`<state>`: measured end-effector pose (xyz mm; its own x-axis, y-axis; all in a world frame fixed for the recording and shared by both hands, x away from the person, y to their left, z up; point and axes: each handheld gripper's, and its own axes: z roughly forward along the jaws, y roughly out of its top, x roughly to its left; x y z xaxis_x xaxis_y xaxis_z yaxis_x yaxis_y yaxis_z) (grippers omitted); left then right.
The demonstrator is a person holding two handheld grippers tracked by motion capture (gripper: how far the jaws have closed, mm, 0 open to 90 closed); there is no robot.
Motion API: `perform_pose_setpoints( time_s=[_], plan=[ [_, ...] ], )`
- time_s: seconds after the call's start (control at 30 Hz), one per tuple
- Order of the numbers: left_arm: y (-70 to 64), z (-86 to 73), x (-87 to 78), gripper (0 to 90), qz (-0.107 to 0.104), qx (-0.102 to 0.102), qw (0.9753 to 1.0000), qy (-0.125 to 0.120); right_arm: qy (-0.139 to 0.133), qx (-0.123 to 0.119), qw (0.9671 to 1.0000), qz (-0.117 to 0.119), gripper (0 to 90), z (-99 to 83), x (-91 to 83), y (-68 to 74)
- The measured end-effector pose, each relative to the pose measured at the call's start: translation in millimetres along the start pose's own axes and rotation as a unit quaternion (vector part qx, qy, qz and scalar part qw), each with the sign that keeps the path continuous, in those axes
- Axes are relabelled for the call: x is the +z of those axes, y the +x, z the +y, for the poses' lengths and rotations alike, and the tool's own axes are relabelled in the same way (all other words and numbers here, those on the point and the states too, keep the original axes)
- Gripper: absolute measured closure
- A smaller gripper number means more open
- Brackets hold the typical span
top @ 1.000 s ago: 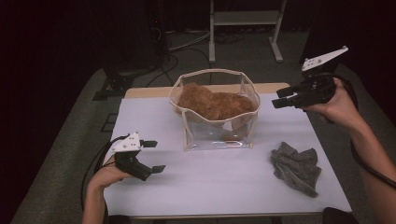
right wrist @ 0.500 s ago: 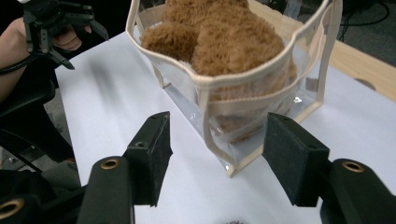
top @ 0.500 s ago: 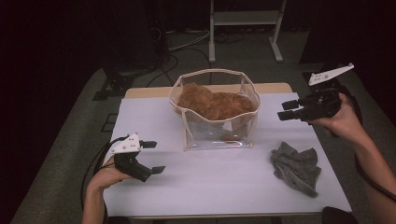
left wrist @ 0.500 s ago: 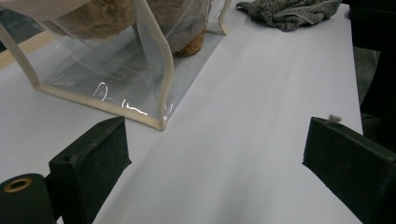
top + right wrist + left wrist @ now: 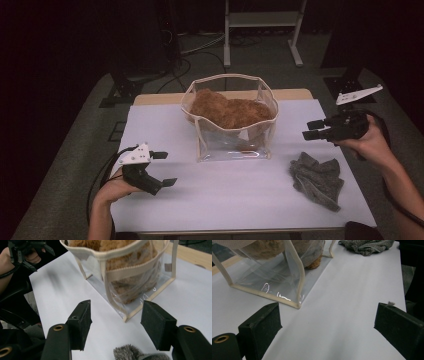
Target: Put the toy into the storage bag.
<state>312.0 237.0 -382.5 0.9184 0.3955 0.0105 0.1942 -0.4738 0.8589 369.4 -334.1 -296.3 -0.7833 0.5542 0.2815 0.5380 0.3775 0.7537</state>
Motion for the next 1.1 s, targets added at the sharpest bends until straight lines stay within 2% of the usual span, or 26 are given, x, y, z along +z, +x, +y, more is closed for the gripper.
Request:
perform_pose_setpoints(
  time_s=[0.03,0.23,0.67,1.1],
  plan=[
    [0.2,-0.6,-0.1,6.2,0.001,-0.002,1.0,0.001,0.001,0.008,1.0,0.002,39.8,-6.8,2.1,-2.5],
    [-0.1,-1.6,-1.5,6.1,0.003,-0.003,1.0,0.0,0.002,0.022,0.9997,0.01,39.5,-21.6,9.5,-8.8],
    [-0.4,-1.5,-5.3,6.1,0.004,-0.003,1.0,-0.003,0.0,0.04,0.9991,0.015,38.4,-41.0,17.8,-14.3],
    [1.2,-1.8,-4.7,6.1,0.004,-0.004,1.0,-0.003,-0.008,0.08,0.9964,0.028,37.4,-79.9,31.0,-20.5]
  ],
)
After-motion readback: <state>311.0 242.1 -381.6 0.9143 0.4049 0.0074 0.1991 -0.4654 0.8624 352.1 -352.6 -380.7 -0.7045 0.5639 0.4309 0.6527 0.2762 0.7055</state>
